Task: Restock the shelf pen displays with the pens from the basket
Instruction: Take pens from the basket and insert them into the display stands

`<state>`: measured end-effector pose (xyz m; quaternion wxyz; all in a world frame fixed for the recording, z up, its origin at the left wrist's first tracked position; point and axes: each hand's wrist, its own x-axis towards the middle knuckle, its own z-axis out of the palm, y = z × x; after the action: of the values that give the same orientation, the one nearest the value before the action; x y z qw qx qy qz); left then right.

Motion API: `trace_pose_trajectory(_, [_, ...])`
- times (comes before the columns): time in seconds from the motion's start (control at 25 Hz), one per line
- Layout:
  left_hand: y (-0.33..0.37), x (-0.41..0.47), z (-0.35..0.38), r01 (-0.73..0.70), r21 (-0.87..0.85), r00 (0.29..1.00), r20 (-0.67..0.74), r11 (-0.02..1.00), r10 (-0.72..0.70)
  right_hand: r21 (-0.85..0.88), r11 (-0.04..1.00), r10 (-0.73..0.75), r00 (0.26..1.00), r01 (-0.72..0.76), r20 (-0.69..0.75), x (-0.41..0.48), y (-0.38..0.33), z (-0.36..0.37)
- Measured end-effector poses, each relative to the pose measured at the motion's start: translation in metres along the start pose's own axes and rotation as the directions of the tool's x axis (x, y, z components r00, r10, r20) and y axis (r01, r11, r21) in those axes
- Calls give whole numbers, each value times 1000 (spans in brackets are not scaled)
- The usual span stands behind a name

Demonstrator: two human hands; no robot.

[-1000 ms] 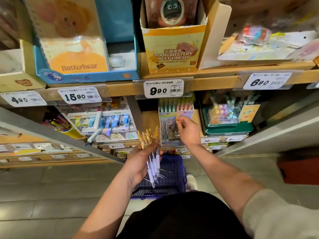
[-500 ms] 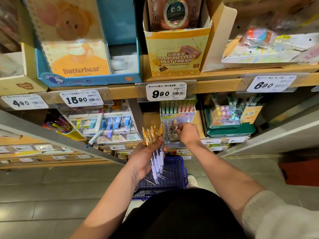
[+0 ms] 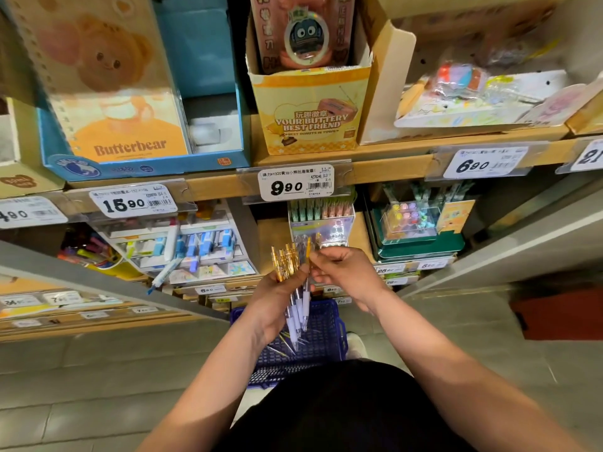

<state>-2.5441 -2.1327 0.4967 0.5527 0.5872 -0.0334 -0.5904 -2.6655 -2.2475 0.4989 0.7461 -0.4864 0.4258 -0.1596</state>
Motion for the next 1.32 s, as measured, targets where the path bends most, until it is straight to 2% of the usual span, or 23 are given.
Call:
trace_pose_trajectory(0.16, [-1,4,0,44,-55,999,-26,997,-45,118,987,-88,980,110,-178,6,-12,-28])
trace_pose_trajectory(0.28, [-4,6,-3,54,-74,998,-29,996,-56,96,976,-163,945,198,-284,19,-21,-57])
trace_pose_trajectory(0.36, [-6,8,-4,42,-69,998,-45,997,-46,-87,968,-251,907,235,-339,30,-17,-64])
trace_pose_trajectory(0.48, [-9,11,-6,26,-65,998,-59,998,-30,-386,888,-388,860,252,-331,48,1,-58])
trace_pose_trajectory(0.68, [-13,11,-13,14,-103,997,-78,995,-22,-655,725,-469,849,213,-244,76,25,-52])
trace_pose_trajectory(0.92, [-16,8,-16,4,-121,997,-81,993,-13,-831,526,-469,877,184,-102,90,40,-51])
trace_pose_trajectory(1.04, [-16,5,-16,-1,-136,997,-73,991,-9,-889,443,-389,918,118,-71,98,43,-46])
trace_pose_trajectory(1.32, [-12,0,-16,3,-145,999,-38,989,-9,-922,387,-276,954,3,-113,101,43,-35])
